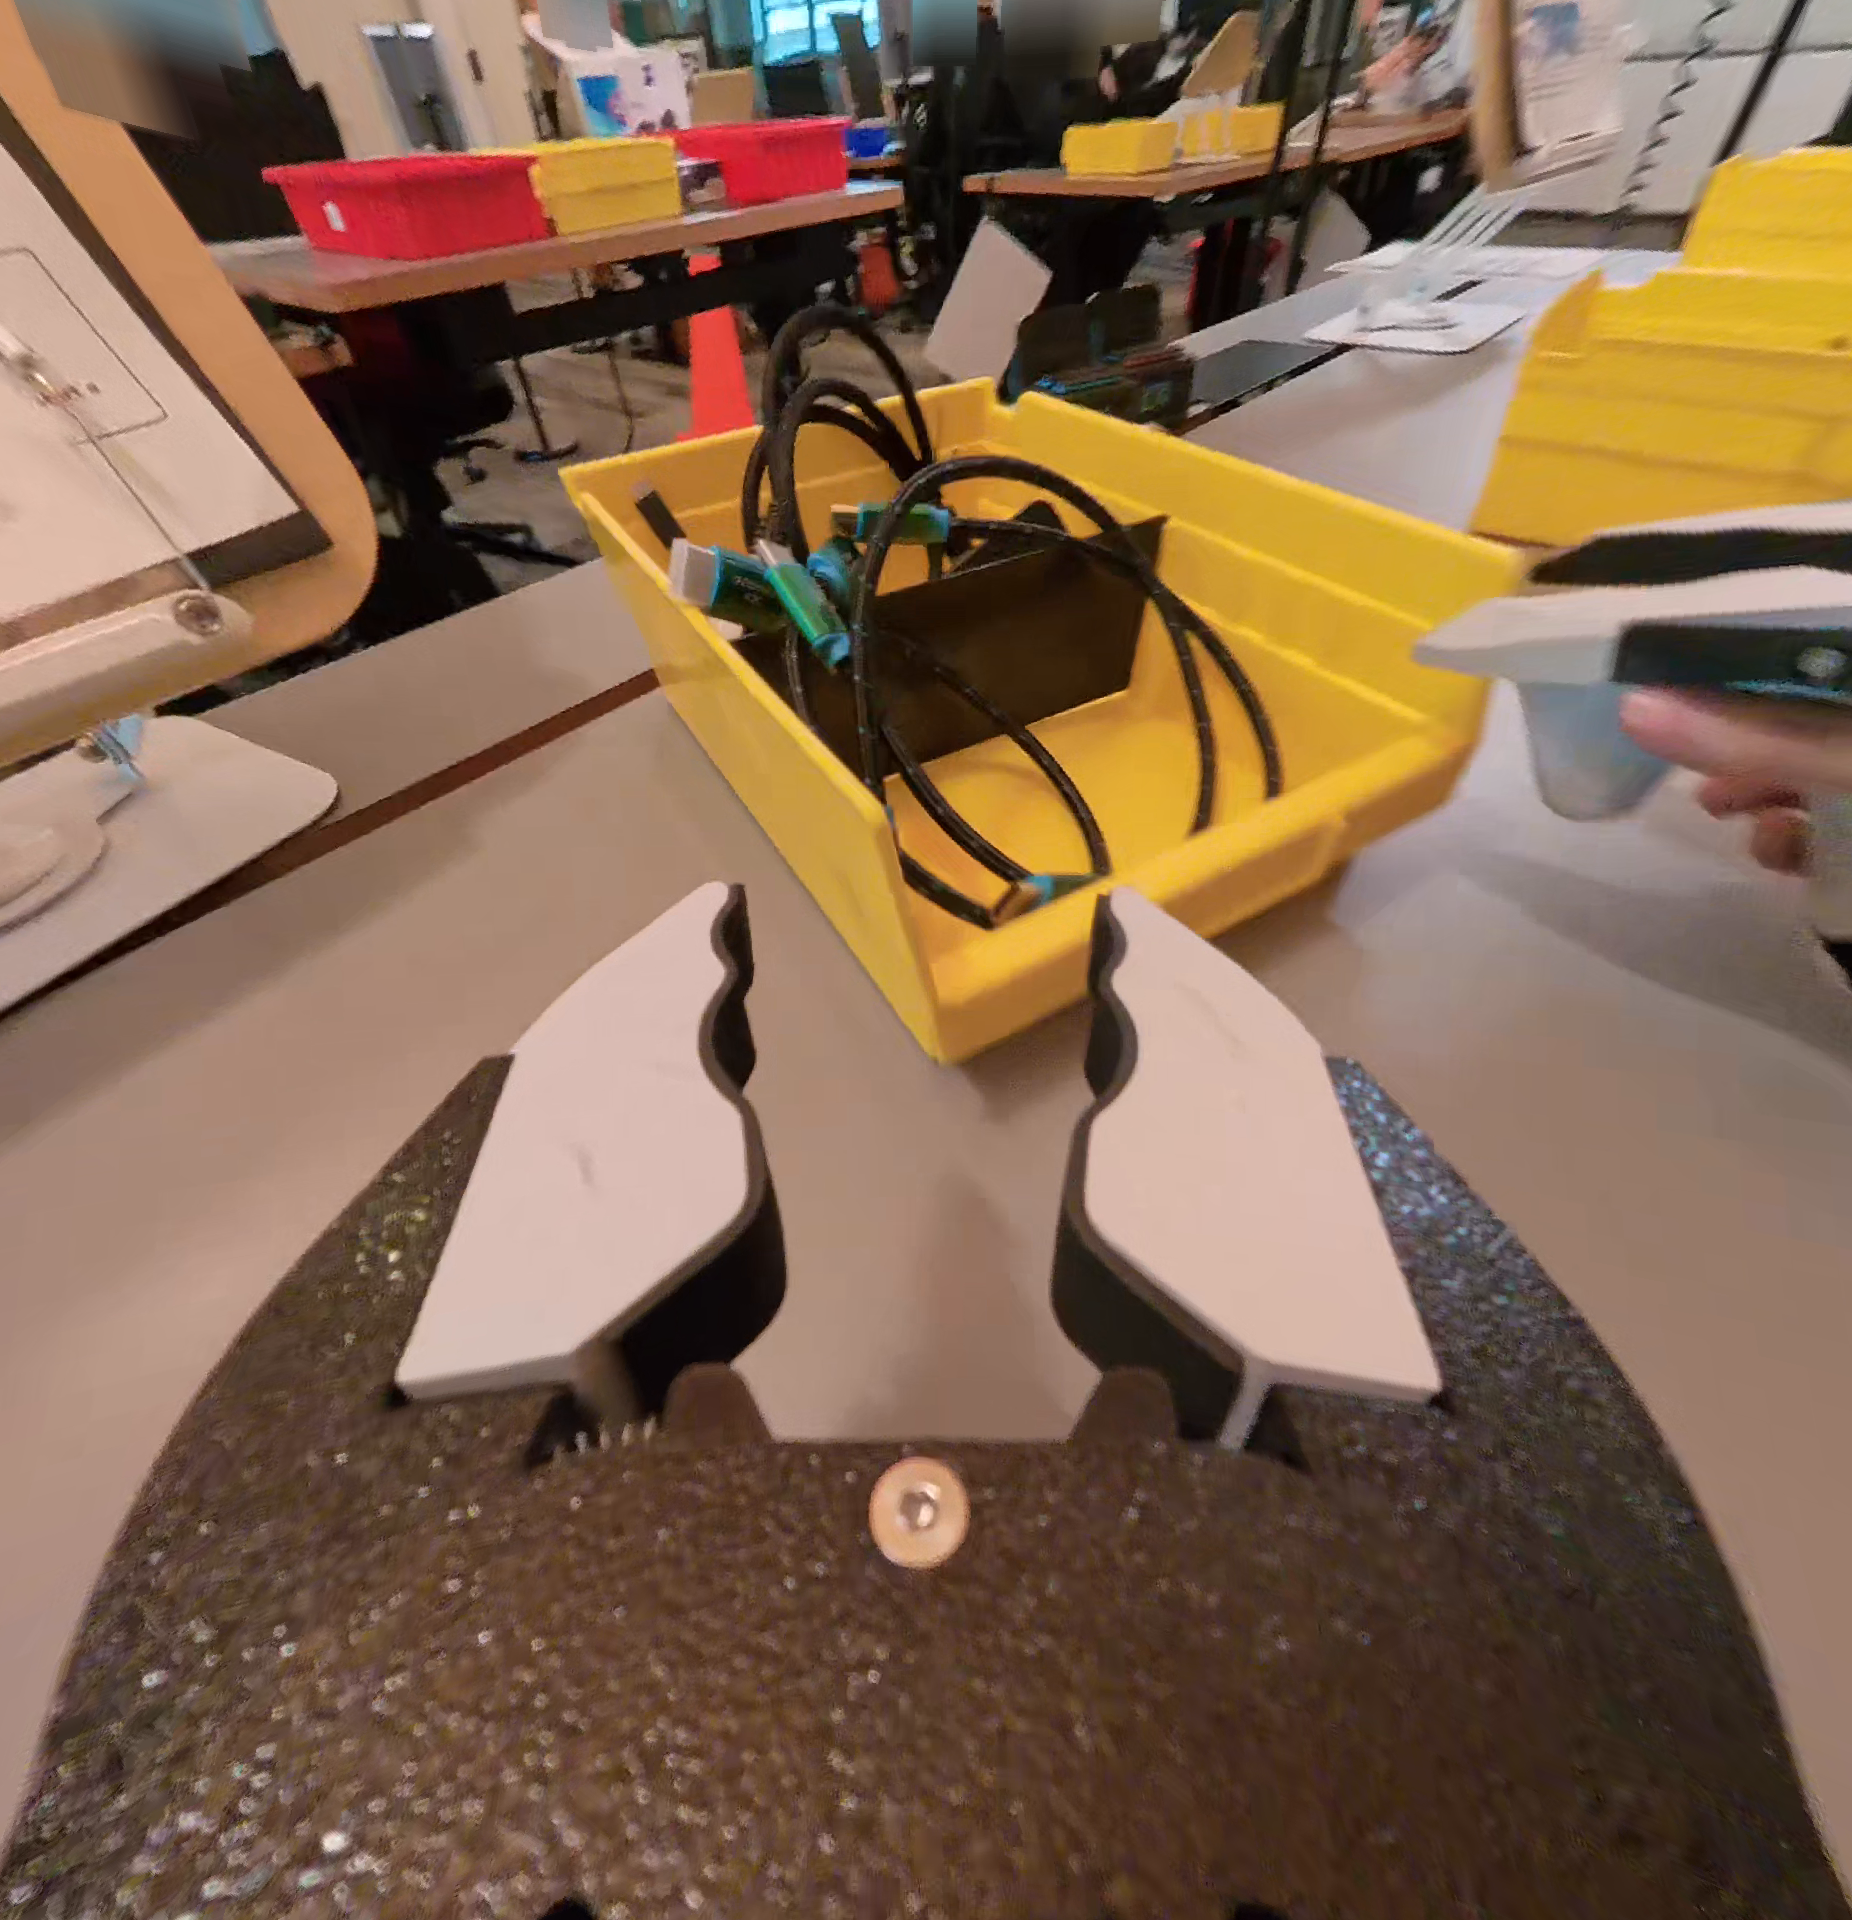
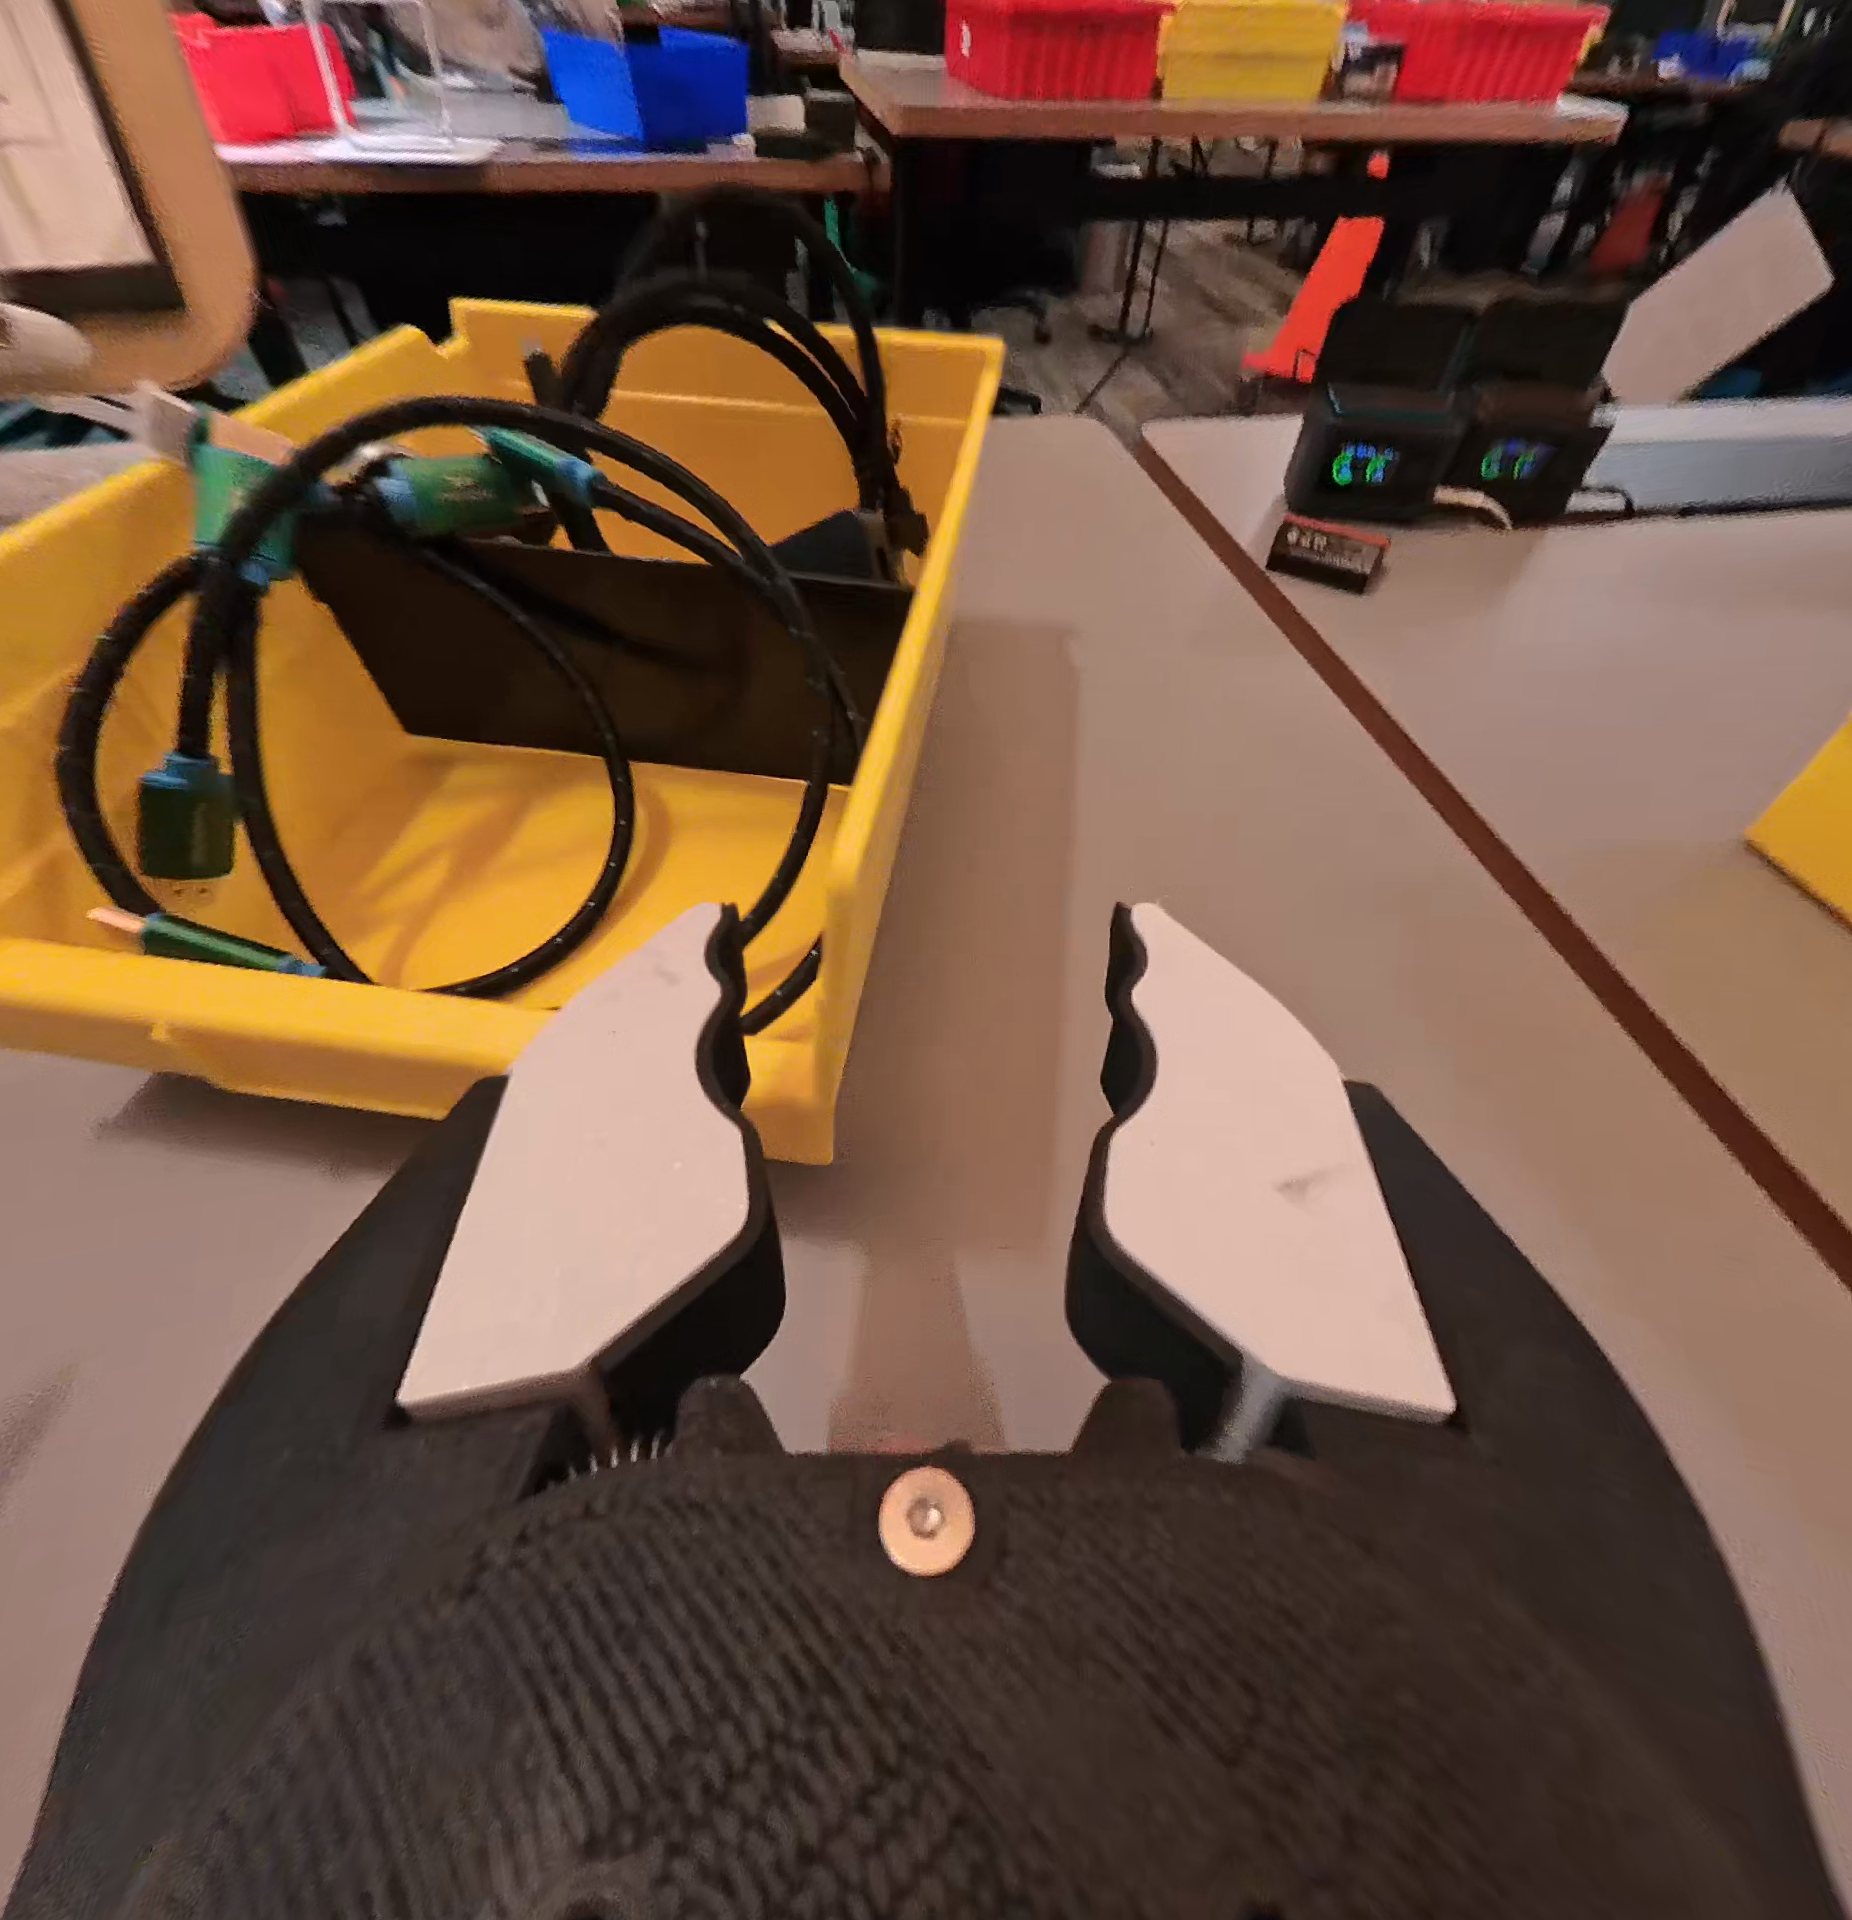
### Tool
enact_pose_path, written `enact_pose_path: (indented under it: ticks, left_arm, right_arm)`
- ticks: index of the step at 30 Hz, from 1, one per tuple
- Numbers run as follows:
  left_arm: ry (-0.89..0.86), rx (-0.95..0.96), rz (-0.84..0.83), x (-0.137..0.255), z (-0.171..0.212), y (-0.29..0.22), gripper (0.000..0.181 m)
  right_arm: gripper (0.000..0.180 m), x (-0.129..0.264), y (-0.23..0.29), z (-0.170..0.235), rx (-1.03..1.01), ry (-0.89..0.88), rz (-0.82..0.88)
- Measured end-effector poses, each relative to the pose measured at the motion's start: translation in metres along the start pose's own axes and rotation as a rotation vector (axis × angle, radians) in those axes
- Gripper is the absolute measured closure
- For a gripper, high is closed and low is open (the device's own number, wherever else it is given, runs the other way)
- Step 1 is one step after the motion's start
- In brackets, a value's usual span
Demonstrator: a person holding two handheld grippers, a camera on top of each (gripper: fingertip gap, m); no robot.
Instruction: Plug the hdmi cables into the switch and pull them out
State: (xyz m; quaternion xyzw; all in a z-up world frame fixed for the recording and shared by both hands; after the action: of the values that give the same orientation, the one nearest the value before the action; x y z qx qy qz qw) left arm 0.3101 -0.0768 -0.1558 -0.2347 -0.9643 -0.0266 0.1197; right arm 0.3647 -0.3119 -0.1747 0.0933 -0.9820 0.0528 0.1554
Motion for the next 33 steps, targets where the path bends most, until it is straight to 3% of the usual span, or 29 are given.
enact_pose_path:
  ticks: [2, 6, 8, 9, 13, 17, 23, 28, 33]
  left_arm:
    - [0.035, 0.015, -0.043, -0.026, 0.002, 0.004, 0.124]
    - [0.081, 0.04, -0.101, -0.055, 0.009, 0.01, 0.14]
    - [0.098, 0.023, -0.106, -0.06, 0.014, 0.013, 0.168]
    - [0.094, 0.006, -0.106, -0.059, 0.015, 0.013, 0.169]
    - [0.099, -0.077, -0.195, -0.039, 0.02, 0.017, 0.171]
    - [0.067, -0.059, -0.241, 0.011, 0.033, 0.03, 0.17]
    - [0.056, 0.055, -0.326, 0.126, 0.061, 0.065, 0.171]
    - [0.068, 0.047, -0.442, 0.22, 0.084, 0.096, 0.172]
    - [0.06, 0.068, -0.488, 0.269, 0.096, 0.12, 0.17]
  right_arm:
    - [0.116, -0.008, -0.002, 0.009, -0.035, 0.018, -0.002]
    - [0.148, -0.017, 0.007, 0.01, -0.062, -0.01, -0.065]
    - [0.167, -0.018, 0.014, 0.008, -0.032, -0.013, -0.089]
    - [0.173, -0.018, 0.017, 0.008, -0.011, -0.009, -0.09]
    - [0.174, -0.009, 0.031, 0.006, 0.05, 0.046, -0.077]
    - [0.174, 0.011, 0.071, 0.009, 0.094, 0.121, -0.156]
    - [0.171, 0.064, 0.172, 0.023, 0.254, 0.179, -0.337]
    - [0.169, 0.102, 0.259, 0.029, 0.36, 0.112, -0.469]
    - [0.168, 0.108, 0.313, 0.027, 0.41, 0.094, -0.556]
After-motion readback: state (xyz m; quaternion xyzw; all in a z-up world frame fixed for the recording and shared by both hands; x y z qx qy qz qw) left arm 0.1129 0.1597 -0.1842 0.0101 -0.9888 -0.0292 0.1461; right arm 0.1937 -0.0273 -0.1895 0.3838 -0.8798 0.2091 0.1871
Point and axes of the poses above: each gripper's, where its closed fingertips meet, x back along the fingers, z out of its underside, y = z × x across the jaws, the point moved 2 cm from there along x, back along the fingers, and after that the axes turned 3 degrees about x, right-handed, at the moved point
